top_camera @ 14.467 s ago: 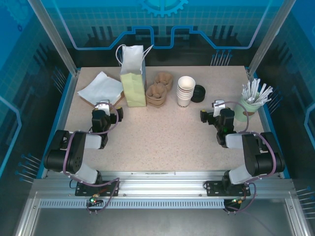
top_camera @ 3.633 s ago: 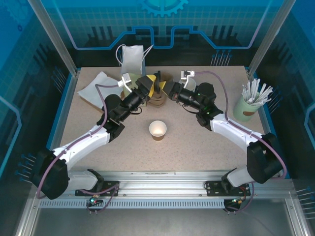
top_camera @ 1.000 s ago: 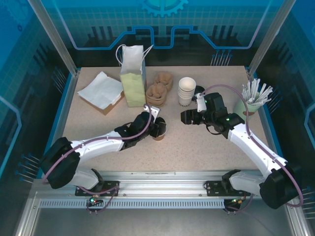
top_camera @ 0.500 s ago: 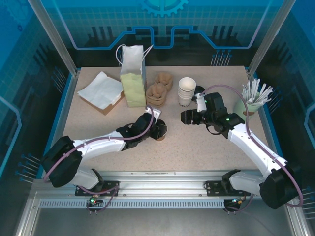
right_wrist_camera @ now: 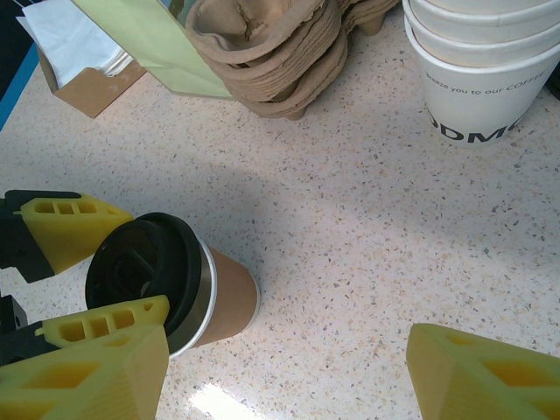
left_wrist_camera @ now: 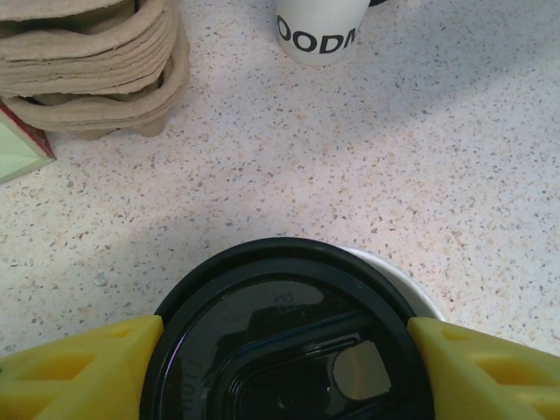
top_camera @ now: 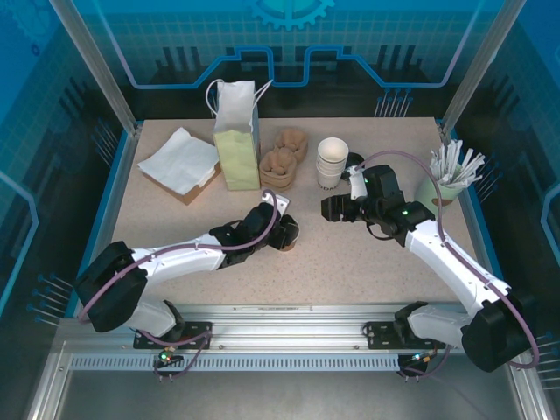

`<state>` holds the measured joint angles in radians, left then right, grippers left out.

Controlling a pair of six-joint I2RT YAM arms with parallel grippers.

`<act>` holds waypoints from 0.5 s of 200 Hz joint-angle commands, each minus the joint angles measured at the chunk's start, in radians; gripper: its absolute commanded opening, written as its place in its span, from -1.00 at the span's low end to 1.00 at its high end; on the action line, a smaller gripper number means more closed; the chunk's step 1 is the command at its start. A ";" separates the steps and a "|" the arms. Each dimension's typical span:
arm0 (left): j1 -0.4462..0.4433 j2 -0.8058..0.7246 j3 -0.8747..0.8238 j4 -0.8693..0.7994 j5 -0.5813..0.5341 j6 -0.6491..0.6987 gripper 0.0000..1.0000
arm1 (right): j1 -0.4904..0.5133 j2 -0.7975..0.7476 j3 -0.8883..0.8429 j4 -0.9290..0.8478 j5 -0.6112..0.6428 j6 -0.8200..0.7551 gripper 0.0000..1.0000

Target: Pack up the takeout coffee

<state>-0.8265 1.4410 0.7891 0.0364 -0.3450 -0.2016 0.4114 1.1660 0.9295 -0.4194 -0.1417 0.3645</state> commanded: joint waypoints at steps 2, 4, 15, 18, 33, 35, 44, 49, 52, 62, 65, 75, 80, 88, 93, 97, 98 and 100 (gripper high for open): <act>-0.015 0.002 0.040 -0.027 -0.032 0.030 0.39 | -0.005 -0.011 0.012 -0.018 -0.013 -0.011 0.47; -0.016 0.002 0.041 -0.027 -0.032 0.031 0.39 | -0.004 -0.011 0.012 -0.018 -0.013 -0.011 0.47; -0.019 0.002 0.044 -0.030 -0.031 0.034 0.40 | -0.004 -0.013 0.012 -0.020 -0.012 -0.011 0.47; -0.020 0.002 0.045 -0.030 -0.031 0.035 0.40 | -0.005 -0.012 0.012 -0.021 -0.012 -0.010 0.47; -0.024 0.002 0.048 -0.028 -0.029 0.036 0.40 | -0.004 -0.011 0.013 -0.022 -0.010 -0.011 0.47; -0.025 0.001 0.050 -0.028 -0.027 0.037 0.40 | -0.004 -0.011 0.014 -0.022 -0.010 -0.010 0.47; -0.027 0.002 0.050 -0.026 -0.026 0.037 0.40 | -0.003 -0.012 0.015 -0.022 -0.012 -0.011 0.47; -0.026 0.002 0.051 -0.024 -0.024 0.039 0.40 | -0.004 -0.012 0.015 -0.022 -0.012 -0.011 0.47; -0.027 0.003 0.051 -0.023 -0.023 0.040 0.40 | -0.004 -0.012 0.015 -0.022 -0.012 -0.010 0.47; -0.028 0.007 0.050 -0.022 -0.020 0.040 0.40 | -0.004 -0.013 0.015 -0.024 -0.011 -0.010 0.47; -0.028 0.008 0.050 -0.023 -0.020 0.040 0.40 | -0.003 -0.012 0.014 -0.024 -0.012 -0.010 0.47; -0.028 0.013 0.048 -0.020 -0.019 0.042 0.41 | -0.003 -0.012 0.014 -0.022 -0.012 -0.010 0.47; -0.028 0.016 0.048 -0.019 -0.020 0.041 0.41 | -0.003 -0.012 0.014 -0.022 -0.012 -0.010 0.47; -0.028 0.023 0.047 -0.018 -0.019 0.042 0.41 | -0.003 -0.012 0.012 -0.023 -0.012 -0.010 0.47; -0.029 0.028 0.047 -0.018 -0.017 0.041 0.42 | -0.003 -0.012 0.011 -0.023 -0.012 -0.011 0.47; -0.028 0.031 0.048 -0.018 -0.015 0.041 0.42 | -0.003 -0.013 0.010 -0.021 -0.012 -0.010 0.47; -0.028 0.031 0.047 -0.018 -0.014 0.041 0.42 | -0.004 -0.013 0.010 -0.021 -0.012 -0.010 0.47; -0.028 0.031 0.047 -0.017 -0.013 0.040 0.42 | -0.004 -0.014 0.009 -0.021 -0.011 -0.009 0.47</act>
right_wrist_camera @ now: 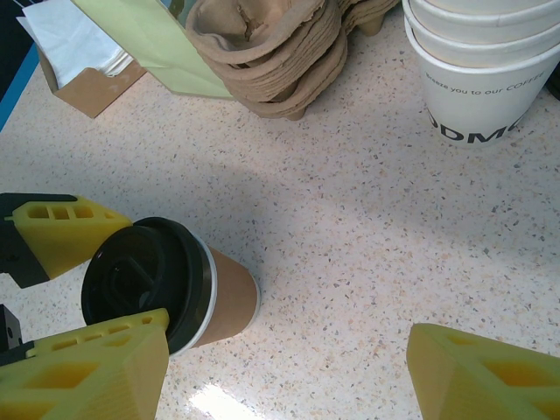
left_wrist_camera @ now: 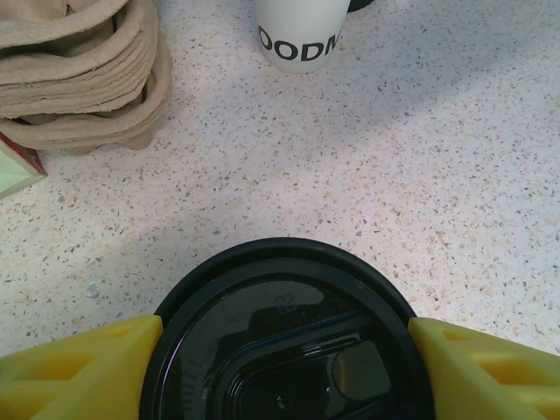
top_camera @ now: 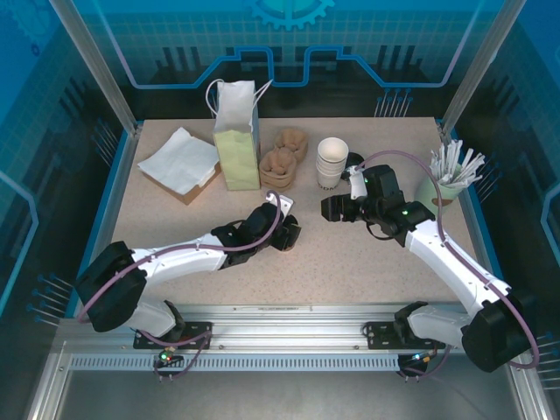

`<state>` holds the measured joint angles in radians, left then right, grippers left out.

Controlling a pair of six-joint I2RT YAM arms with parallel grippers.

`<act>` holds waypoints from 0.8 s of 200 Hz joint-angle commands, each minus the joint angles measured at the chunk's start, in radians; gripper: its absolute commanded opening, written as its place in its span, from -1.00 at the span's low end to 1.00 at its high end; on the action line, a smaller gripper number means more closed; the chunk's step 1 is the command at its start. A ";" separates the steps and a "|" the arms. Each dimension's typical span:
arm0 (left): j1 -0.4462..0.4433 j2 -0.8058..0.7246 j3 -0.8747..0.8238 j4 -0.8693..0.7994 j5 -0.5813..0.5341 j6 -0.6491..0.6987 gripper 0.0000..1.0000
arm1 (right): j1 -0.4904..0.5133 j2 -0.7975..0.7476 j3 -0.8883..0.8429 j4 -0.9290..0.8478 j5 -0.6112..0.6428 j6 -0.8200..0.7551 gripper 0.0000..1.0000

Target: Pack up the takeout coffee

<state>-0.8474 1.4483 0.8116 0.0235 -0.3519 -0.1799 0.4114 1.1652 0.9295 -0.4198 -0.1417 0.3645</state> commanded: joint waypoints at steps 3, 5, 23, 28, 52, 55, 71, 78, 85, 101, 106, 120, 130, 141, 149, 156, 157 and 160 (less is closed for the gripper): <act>-0.007 0.026 0.023 -0.004 -0.002 0.018 0.42 | -0.003 -0.013 0.007 -0.020 -0.011 -0.009 0.47; -0.007 0.027 0.024 -0.004 -0.002 0.017 0.42 | -0.003 -0.013 0.008 -0.019 -0.011 -0.008 0.47; -0.008 0.033 0.022 0.001 0.010 0.008 0.42 | -0.004 -0.014 0.003 -0.017 -0.012 -0.007 0.47; -0.007 0.034 0.021 0.001 0.011 0.007 0.42 | -0.003 -0.013 0.001 -0.017 -0.011 -0.007 0.47; -0.009 0.037 0.017 0.000 0.012 0.000 0.42 | -0.003 -0.016 -0.003 -0.017 -0.009 -0.007 0.47; -0.009 0.037 0.017 0.000 0.012 -0.001 0.43 | -0.003 -0.016 -0.003 -0.017 -0.009 -0.007 0.47; -0.009 0.035 0.014 -0.006 0.017 -0.008 0.43 | -0.003 -0.018 -0.004 -0.018 -0.007 -0.007 0.47; -0.009 0.035 0.015 -0.009 0.019 -0.011 0.43 | -0.003 -0.018 -0.005 -0.018 -0.007 -0.007 0.47; -0.009 0.035 0.015 -0.010 0.022 -0.015 0.43 | -0.003 -0.016 -0.005 -0.017 -0.007 -0.007 0.47; -0.011 0.037 0.015 -0.019 0.023 -0.021 0.44 | -0.003 -0.016 -0.006 -0.018 -0.007 -0.006 0.47; -0.013 0.038 0.014 -0.024 0.023 -0.022 0.44 | -0.003 -0.016 -0.006 -0.017 -0.008 -0.006 0.47; -0.016 0.038 0.016 -0.032 0.020 -0.025 0.45 | -0.003 -0.016 -0.008 -0.014 -0.008 -0.006 0.47; -0.018 0.037 0.017 -0.040 0.018 -0.029 0.46 | -0.002 -0.016 -0.009 -0.014 -0.009 -0.004 0.47; -0.018 0.039 0.018 -0.048 0.017 -0.034 0.47 | -0.002 -0.015 -0.009 -0.011 -0.010 -0.004 0.47; -0.019 0.041 0.019 -0.053 0.016 -0.037 0.48 | -0.002 -0.014 -0.011 -0.011 -0.010 -0.002 0.47; -0.019 0.041 0.020 -0.057 0.017 -0.040 0.48 | -0.002 -0.013 -0.011 -0.010 -0.011 -0.001 0.47; -0.019 0.042 0.021 -0.057 0.017 -0.041 0.48 | -0.002 -0.013 -0.011 -0.010 -0.010 -0.001 0.47; -0.021 0.042 0.023 -0.059 0.015 -0.042 0.49 | -0.002 -0.013 -0.011 -0.009 -0.011 -0.001 0.47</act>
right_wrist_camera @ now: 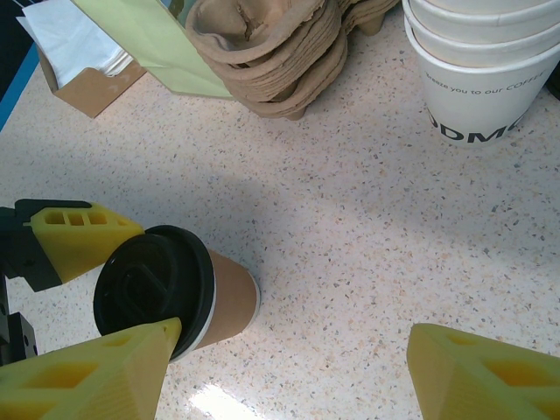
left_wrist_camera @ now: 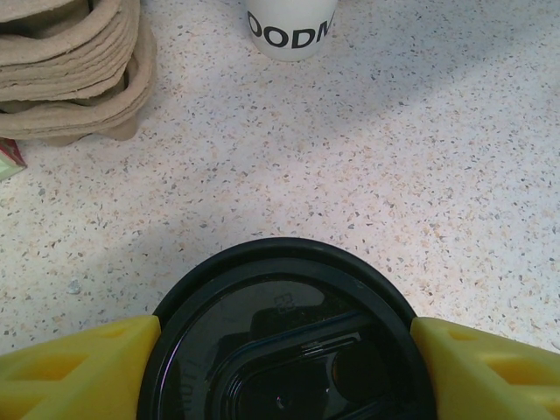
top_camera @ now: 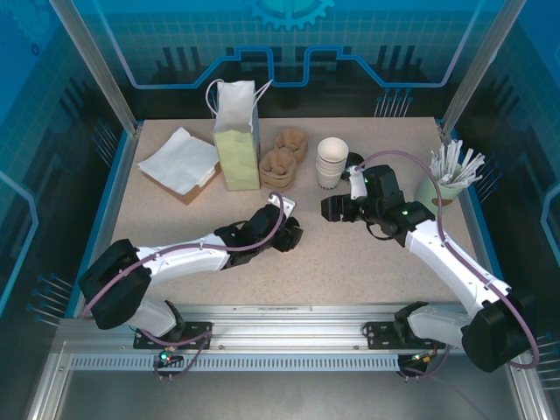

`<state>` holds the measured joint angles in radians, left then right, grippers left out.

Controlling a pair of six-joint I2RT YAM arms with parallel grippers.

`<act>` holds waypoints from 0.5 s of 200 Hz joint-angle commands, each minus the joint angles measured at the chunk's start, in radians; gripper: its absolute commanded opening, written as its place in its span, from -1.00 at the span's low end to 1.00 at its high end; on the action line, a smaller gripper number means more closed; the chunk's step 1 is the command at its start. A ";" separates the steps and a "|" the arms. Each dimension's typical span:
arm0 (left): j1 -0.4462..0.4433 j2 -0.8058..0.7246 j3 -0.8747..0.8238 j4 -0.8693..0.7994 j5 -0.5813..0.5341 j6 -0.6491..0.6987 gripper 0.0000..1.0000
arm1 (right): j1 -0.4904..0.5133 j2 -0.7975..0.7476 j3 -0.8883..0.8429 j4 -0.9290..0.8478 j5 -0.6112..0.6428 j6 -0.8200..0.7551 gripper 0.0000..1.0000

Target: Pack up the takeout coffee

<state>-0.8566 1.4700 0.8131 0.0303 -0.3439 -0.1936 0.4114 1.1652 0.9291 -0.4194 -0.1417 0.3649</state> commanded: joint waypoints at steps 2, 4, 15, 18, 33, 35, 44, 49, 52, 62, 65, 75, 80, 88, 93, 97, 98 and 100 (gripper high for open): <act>-0.012 0.022 0.022 -0.067 0.008 -0.029 0.49 | -0.002 -0.014 -0.010 -0.010 -0.011 -0.001 0.47; -0.012 0.023 0.021 -0.068 0.008 -0.029 0.49 | -0.002 -0.013 -0.009 -0.009 -0.012 -0.002 0.47; -0.013 0.025 0.024 -0.072 0.006 -0.031 0.49 | -0.001 -0.013 -0.009 -0.009 -0.011 -0.002 0.47; -0.013 0.026 0.026 -0.074 0.005 -0.032 0.50 | -0.001 -0.012 -0.008 -0.009 -0.012 -0.001 0.47; -0.013 0.031 0.029 -0.083 0.002 -0.032 0.49 | 0.000 -0.012 -0.007 -0.012 -0.011 -0.002 0.47; -0.013 0.032 0.030 -0.085 0.001 -0.032 0.49 | 0.001 -0.012 -0.006 -0.012 -0.010 -0.003 0.48; -0.013 0.036 0.031 -0.089 0.000 -0.032 0.47 | 0.001 -0.012 -0.006 -0.013 -0.010 -0.004 0.47; -0.014 0.039 0.029 -0.091 0.000 -0.031 0.46 | 0.001 -0.012 -0.006 -0.013 -0.009 -0.004 0.47; -0.015 0.040 0.030 -0.091 -0.002 -0.031 0.45 | 0.002 -0.011 -0.006 -0.013 -0.009 -0.004 0.48; -0.015 0.044 0.029 -0.096 -0.003 -0.032 0.42 | 0.003 -0.010 -0.006 -0.014 -0.006 -0.004 0.48; -0.015 0.045 0.030 -0.099 -0.004 -0.032 0.41 | 0.003 -0.010 -0.006 -0.015 -0.007 -0.004 0.48; -0.015 0.048 0.034 -0.112 -0.006 -0.032 0.39 | 0.003 -0.009 -0.006 -0.015 -0.007 -0.004 0.48; -0.016 0.050 0.035 -0.118 -0.008 -0.032 0.37 | 0.003 -0.009 -0.006 -0.013 -0.007 -0.004 0.47; -0.016 0.054 0.034 -0.127 -0.013 -0.033 0.35 | 0.003 -0.007 -0.006 -0.013 -0.007 -0.003 0.48; -0.016 0.055 0.034 -0.133 -0.016 -0.035 0.34 | 0.003 -0.007 -0.006 -0.013 -0.007 -0.003 0.48; -0.016 0.058 0.033 -0.139 -0.016 -0.036 0.34 | 0.003 -0.006 -0.006 -0.012 -0.008 -0.003 0.47; -0.016 0.058 0.033 -0.139 -0.017 -0.036 0.33 | 0.003 -0.006 -0.006 -0.012 -0.008 -0.004 0.47; -0.016 0.059 0.032 -0.141 -0.018 -0.036 0.33 | 0.003 -0.006 -0.006 -0.012 -0.009 -0.003 0.47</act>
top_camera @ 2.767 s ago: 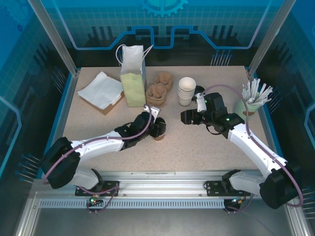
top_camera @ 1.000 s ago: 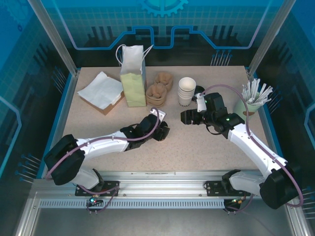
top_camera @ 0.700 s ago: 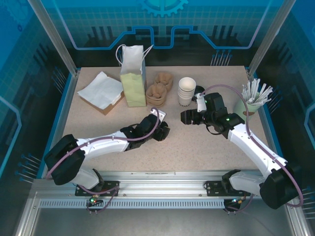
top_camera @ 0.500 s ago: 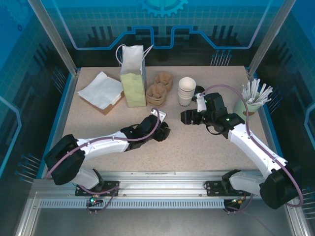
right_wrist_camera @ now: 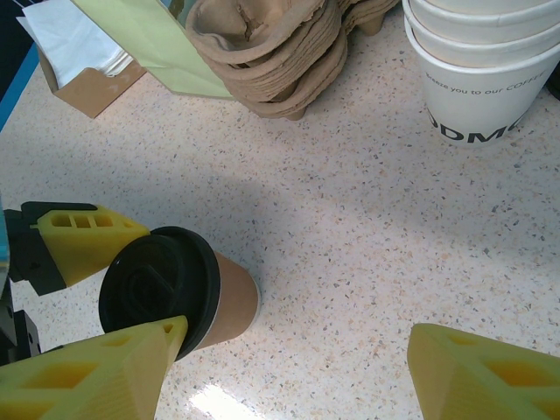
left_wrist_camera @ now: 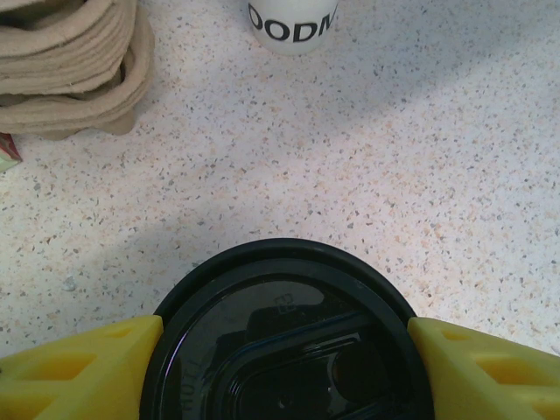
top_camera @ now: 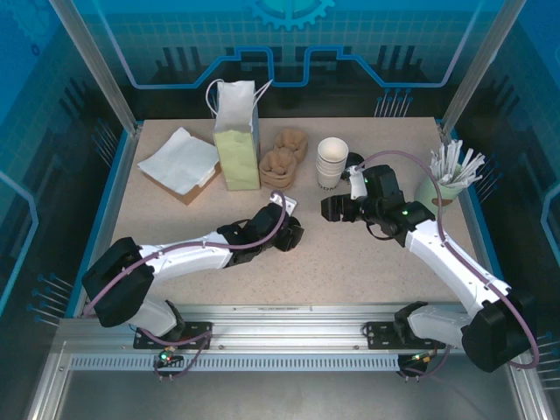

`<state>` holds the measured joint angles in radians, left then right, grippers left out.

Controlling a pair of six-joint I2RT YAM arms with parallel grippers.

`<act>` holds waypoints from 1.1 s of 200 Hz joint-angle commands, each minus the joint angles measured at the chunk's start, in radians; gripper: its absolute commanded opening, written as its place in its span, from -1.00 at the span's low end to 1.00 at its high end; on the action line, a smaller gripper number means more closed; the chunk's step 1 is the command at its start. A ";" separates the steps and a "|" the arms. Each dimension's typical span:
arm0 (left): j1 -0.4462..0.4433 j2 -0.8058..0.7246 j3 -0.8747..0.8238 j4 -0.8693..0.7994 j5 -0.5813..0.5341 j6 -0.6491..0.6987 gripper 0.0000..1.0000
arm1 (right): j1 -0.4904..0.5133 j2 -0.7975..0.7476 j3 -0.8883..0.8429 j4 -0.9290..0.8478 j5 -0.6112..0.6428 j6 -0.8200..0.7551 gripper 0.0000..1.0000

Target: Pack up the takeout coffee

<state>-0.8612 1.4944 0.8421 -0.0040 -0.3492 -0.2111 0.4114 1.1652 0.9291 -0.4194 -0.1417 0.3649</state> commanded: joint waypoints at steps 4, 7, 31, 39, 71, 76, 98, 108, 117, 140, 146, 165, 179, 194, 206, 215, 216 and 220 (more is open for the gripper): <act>-0.012 0.035 0.003 -0.112 -0.014 -0.022 0.33 | 0.003 -0.006 -0.006 -0.012 -0.009 -0.003 0.48; -0.012 0.037 0.001 -0.115 -0.014 -0.024 0.33 | 0.003 -0.006 -0.006 -0.012 -0.007 -0.003 0.47; -0.013 0.040 -0.016 -0.136 -0.017 -0.039 0.30 | 0.003 -0.006 -0.004 -0.013 -0.007 -0.004 0.48; -0.013 0.039 -0.020 -0.146 -0.024 -0.043 0.29 | 0.003 -0.004 -0.004 -0.012 -0.007 -0.003 0.47; -0.013 0.042 -0.041 -0.163 -0.052 -0.057 0.24 | 0.006 0.003 0.002 -0.012 -0.010 -0.001 0.48; -0.016 0.043 -0.044 -0.166 -0.059 -0.059 0.23 | 0.006 0.004 0.003 -0.012 -0.011 -0.001 0.47; -0.037 0.059 -0.041 -0.195 -0.113 -0.049 0.19 | 0.007 0.010 0.008 -0.013 -0.010 -0.003 0.48; -0.039 0.066 -0.039 -0.202 -0.109 -0.054 0.18 | 0.007 0.015 0.012 -0.013 -0.011 -0.002 0.48; -0.039 0.069 -0.044 -0.202 -0.101 -0.061 0.17 | 0.009 0.023 0.016 -0.013 -0.015 -0.001 0.48; -0.042 0.071 -0.042 -0.232 -0.105 -0.074 0.14 | 0.015 0.031 0.026 -0.019 -0.012 -0.006 0.48; -0.042 0.066 -0.046 -0.233 -0.103 -0.078 0.13 | 0.016 0.033 0.027 -0.021 -0.012 -0.007 0.48; -0.043 0.054 -0.069 -0.227 -0.103 -0.096 0.09 | 0.016 0.033 0.027 -0.022 -0.009 -0.007 0.48; -0.042 0.061 -0.085 -0.224 -0.101 -0.106 0.07 | 0.016 0.035 0.027 -0.022 -0.009 -0.008 0.48; -0.044 0.089 -0.097 -0.215 -0.103 -0.113 0.06 | 0.018 0.040 0.025 -0.018 -0.010 -0.007 0.48; -0.044 0.111 -0.103 -0.214 -0.113 -0.117 0.06 | 0.018 0.042 0.026 -0.019 -0.011 -0.007 0.48; -0.044 0.115 -0.103 -0.212 -0.113 -0.121 0.05 | 0.019 0.041 0.026 -0.020 -0.009 -0.007 0.48; -0.044 0.115 -0.104 -0.212 -0.113 -0.121 0.05 | 0.019 0.040 0.026 -0.020 -0.009 -0.008 0.48; -0.045 0.111 -0.103 -0.210 -0.110 -0.121 0.05 | 0.021 0.040 0.027 -0.021 -0.009 -0.009 0.48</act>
<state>-0.9062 1.5188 0.8265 0.0105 -0.4843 -0.2939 0.4202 1.1999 0.9291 -0.4202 -0.1417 0.3649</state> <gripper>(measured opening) 0.664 0.741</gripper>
